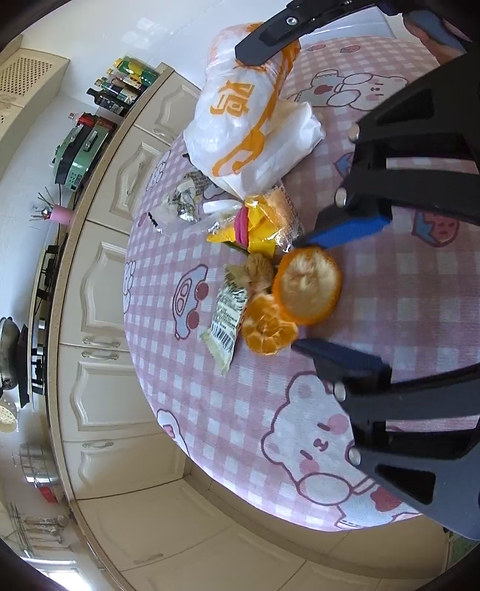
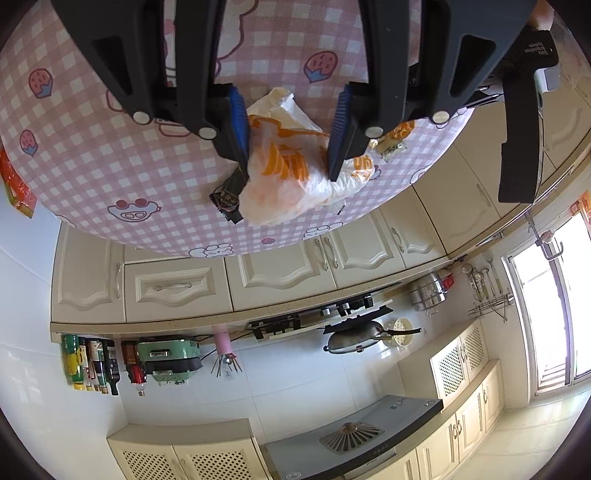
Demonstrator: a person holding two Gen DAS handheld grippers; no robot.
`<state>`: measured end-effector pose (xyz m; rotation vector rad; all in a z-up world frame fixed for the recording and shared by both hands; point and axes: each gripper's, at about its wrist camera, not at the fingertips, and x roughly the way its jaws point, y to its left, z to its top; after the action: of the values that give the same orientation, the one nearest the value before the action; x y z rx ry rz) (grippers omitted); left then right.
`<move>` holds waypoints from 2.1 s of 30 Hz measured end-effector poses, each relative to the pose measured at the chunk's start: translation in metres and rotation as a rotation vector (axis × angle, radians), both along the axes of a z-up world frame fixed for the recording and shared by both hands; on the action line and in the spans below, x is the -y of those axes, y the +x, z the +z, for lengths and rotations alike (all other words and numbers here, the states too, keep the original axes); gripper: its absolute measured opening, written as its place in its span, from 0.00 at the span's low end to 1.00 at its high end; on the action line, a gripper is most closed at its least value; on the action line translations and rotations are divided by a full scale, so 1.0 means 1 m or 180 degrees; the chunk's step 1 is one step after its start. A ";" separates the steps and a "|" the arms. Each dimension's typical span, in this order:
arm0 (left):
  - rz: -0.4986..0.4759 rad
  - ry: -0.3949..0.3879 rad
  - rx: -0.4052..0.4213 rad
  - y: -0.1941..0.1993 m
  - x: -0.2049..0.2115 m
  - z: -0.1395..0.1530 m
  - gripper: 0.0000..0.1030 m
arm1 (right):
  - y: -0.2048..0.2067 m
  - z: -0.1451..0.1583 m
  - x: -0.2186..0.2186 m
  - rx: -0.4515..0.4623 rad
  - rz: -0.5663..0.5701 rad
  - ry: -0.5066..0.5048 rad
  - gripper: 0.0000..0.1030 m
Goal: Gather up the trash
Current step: 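Grasp the orange peel with the left tool, then carry both to the bucket while the left tool drops the orange peel in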
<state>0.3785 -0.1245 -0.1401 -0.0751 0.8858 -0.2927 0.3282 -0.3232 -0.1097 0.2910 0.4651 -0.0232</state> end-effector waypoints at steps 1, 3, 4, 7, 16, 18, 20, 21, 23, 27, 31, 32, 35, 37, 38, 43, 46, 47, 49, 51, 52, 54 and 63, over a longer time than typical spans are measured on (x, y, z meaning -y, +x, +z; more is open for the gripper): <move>-0.0012 0.0016 0.0037 -0.002 0.001 0.001 0.32 | -0.001 0.001 -0.001 0.0011 -0.0011 -0.0005 0.36; -0.0027 0.0002 0.0100 -0.006 0.001 0.006 0.30 | -0.003 0.003 -0.001 0.0036 -0.0022 -0.0025 0.36; -0.0041 -0.0027 0.0131 -0.009 -0.001 0.008 0.30 | -0.004 0.004 -0.002 0.0043 -0.0023 -0.0029 0.36; -0.0050 -0.0137 0.0238 -0.021 -0.008 0.020 0.29 | -0.009 0.009 -0.004 0.0082 -0.0035 -0.0039 0.36; 0.0130 -0.0285 0.0550 -0.055 -0.045 0.057 0.28 | -0.033 0.036 -0.022 0.0242 0.0011 -0.0071 0.37; 0.0183 -0.0304 0.0592 -0.063 -0.054 0.063 0.28 | -0.040 0.043 -0.031 0.0279 0.0059 -0.0097 0.36; 0.0238 -0.0327 0.0639 -0.073 -0.065 0.069 0.28 | -0.046 0.049 -0.042 0.0305 0.0116 -0.0126 0.36; 0.0264 -0.0327 0.0659 -0.077 -0.070 0.072 0.28 | -0.048 0.051 -0.046 0.0317 0.0140 -0.0133 0.36; 0.0344 -0.0331 0.0699 -0.086 -0.083 0.077 0.28 | -0.052 0.058 -0.059 0.0338 0.0208 -0.0157 0.37; 0.0532 -0.0339 0.0765 -0.105 -0.115 0.083 0.28 | -0.059 0.066 -0.089 0.0356 0.0381 -0.0173 0.37; 0.0780 -0.0344 0.0781 -0.121 -0.157 0.083 0.28 | -0.061 0.069 -0.127 0.0344 0.0604 -0.0214 0.36; 0.0824 -0.0331 0.0781 -0.123 -0.164 0.083 0.28 | -0.061 0.068 -0.138 0.0333 0.0673 -0.0221 0.36; 0.1037 -0.0303 0.0748 -0.134 -0.196 0.078 0.28 | -0.057 0.064 -0.170 0.0271 0.0874 -0.0228 0.36; 0.1163 -0.0283 0.0712 -0.139 -0.216 0.073 0.28 | -0.053 0.057 -0.195 0.0208 0.1019 -0.0240 0.36; 0.1234 -0.0257 0.0684 -0.141 -0.225 0.070 0.28 | -0.052 0.053 -0.207 0.0169 0.1095 -0.0241 0.36; 0.1536 -0.0197 0.0511 -0.145 -0.269 0.045 0.28 | -0.044 0.026 -0.266 -0.0057 0.1420 -0.0299 0.36; 0.1669 -0.0198 0.0365 -0.143 -0.292 0.025 0.28 | -0.038 0.006 -0.298 -0.0207 0.1580 -0.0366 0.36; 0.1696 -0.0203 0.0324 -0.142 -0.298 0.019 0.28 | -0.036 -0.001 -0.306 -0.0250 0.1622 -0.0386 0.36; 0.1746 -0.0195 0.0216 -0.137 -0.308 0.004 0.28 | -0.032 -0.014 -0.322 -0.0347 0.1689 -0.0434 0.36; 0.1777 -0.0193 0.0141 -0.136 -0.315 -0.008 0.28 | -0.029 -0.030 -0.335 -0.0444 0.1748 -0.0475 0.36; 0.1792 -0.0191 0.0083 -0.132 -0.319 -0.016 0.28 | -0.026 -0.039 -0.341 -0.0513 0.1781 -0.0498 0.36; 0.1819 -0.0186 -0.0005 -0.125 -0.323 -0.028 0.28 | -0.022 -0.054 -0.351 -0.0610 0.1821 -0.0540 0.36; 0.1889 -0.0166 -0.0284 -0.097 -0.339 -0.070 0.30 | 0.004 -0.105 -0.377 -0.0911 0.1868 -0.0642 0.36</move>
<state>0.2813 0.2149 -0.2101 -0.3937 0.9037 0.2439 0.3321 0.0540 -0.2146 -0.0570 0.8128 0.4634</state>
